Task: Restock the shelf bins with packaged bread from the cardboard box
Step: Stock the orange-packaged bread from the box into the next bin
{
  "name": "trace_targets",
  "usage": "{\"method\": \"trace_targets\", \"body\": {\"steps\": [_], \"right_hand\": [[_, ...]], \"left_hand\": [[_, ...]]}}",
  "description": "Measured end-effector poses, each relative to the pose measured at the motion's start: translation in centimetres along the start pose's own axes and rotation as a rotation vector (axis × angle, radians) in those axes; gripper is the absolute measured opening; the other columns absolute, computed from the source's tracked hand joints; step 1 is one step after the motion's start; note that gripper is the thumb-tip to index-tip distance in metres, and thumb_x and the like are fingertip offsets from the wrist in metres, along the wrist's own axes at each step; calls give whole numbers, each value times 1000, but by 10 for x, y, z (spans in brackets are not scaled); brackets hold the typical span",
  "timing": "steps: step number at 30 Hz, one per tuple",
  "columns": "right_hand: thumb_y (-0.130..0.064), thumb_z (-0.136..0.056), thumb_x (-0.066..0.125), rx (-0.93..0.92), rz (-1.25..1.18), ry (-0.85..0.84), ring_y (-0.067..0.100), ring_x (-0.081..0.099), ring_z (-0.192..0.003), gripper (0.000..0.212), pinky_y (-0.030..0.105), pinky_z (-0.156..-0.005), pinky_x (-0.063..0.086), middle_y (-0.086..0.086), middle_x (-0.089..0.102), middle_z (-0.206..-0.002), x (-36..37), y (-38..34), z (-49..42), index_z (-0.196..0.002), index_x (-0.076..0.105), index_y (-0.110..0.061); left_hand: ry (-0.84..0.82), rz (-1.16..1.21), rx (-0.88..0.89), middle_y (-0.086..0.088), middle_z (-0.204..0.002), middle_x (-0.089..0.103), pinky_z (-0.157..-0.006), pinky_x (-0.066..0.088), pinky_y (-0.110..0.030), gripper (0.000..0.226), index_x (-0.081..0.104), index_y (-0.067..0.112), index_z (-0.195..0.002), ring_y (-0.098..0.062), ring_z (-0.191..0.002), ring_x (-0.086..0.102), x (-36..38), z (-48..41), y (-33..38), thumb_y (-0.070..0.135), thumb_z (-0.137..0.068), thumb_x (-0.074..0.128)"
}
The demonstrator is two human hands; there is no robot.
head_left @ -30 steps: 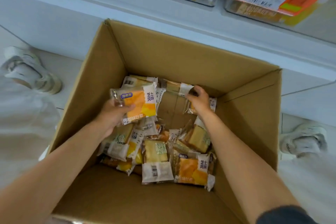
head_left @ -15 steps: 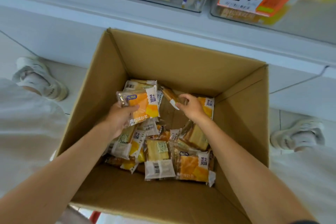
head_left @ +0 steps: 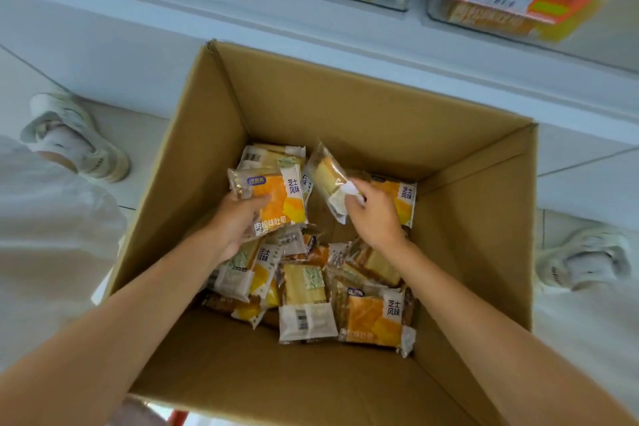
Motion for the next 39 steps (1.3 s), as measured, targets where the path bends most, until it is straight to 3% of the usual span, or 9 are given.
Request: {"method": "trace_targets", "body": {"steps": [4,7,9,12,16,23,28,32,39], "right_hand": [[0,-92,58,-425,156,-152,6,47,-131,53,23,-109,40,-1,54,-142,-3,-52,54,-141,52,-19],[-4,-90,58,-360,151,-278,12,9,-150,62,29,-113,30,-5,22,-161,-15,-66,64,-146,45,-29],[-31,-90,67,-23,-96,-290,15,5,-150,74,40,-118,23,-10,6,-164,-32,-66,64,-153,26,-36],[-62,-78,70,289,-391,-249,23,35,-142,98,46,-115,32,-4,30,-158,-57,-67,62,-155,18,-30],[-29,-95,62,170,-593,-222,20,62,-116,38,41,-105,46,1,65,-128,-88,-91,60,-132,54,-25],[-33,-82,71,77,-703,-180,26,61,-119,56,51,-112,34,6,67,-125,-189,-129,65,-133,53,-18],[-23,-86,72,-2,-702,2,11,69,-96,43,29,-80,51,-4,73,-108,-290,-147,73,-125,57,-17],[-21,-86,71,-83,-718,135,9,70,-87,35,21,-72,52,-2,73,-101,-371,-152,72,-119,62,-15],[-19,-78,77,-98,-693,302,18,71,-96,50,32,-77,55,4,73,-112,-451,-107,29,-124,58,-17]], "left_hand": [[-237,133,-82,-11,-120,67,-95,53,-47,61,63,24,-119,-28,-113,61,24,25,14,69,-79,55],[-326,60,-40,-13,-121,67,-83,59,-40,40,61,18,-119,-25,-105,66,34,48,26,41,-87,66],[-335,38,13,-8,-100,75,-75,61,-35,20,61,14,-113,-18,-84,72,37,63,37,21,-93,60],[-429,26,105,-9,-102,71,-96,51,-43,26,60,13,-120,-24,-94,67,45,84,57,18,-95,55],[-463,-157,261,-13,-97,66,-81,48,-41,37,65,9,-98,-29,-89,64,62,118,91,13,-62,76],[-444,-283,546,-5,-124,68,-98,51,-48,100,36,26,-142,-24,-114,65,114,184,161,64,-61,80],[-417,-346,735,-9,-134,61,-107,44,-51,84,41,17,-145,-28,-122,59,171,221,229,71,-83,57],[-543,-288,759,-22,-126,63,-89,56,-42,47,48,5,-138,-35,-112,63,233,245,280,36,-104,42],[-441,-261,907,-17,-118,67,-83,59,-39,27,55,21,-103,-23,-91,69,306,220,354,17,-86,75]]}}
Point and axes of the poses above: each hand's wrist, its own z-axis away from the middle knuckle, its own x-axis out of the palm, y = z × x, the point moved 6 cm from there along -z, towards the middle knuckle
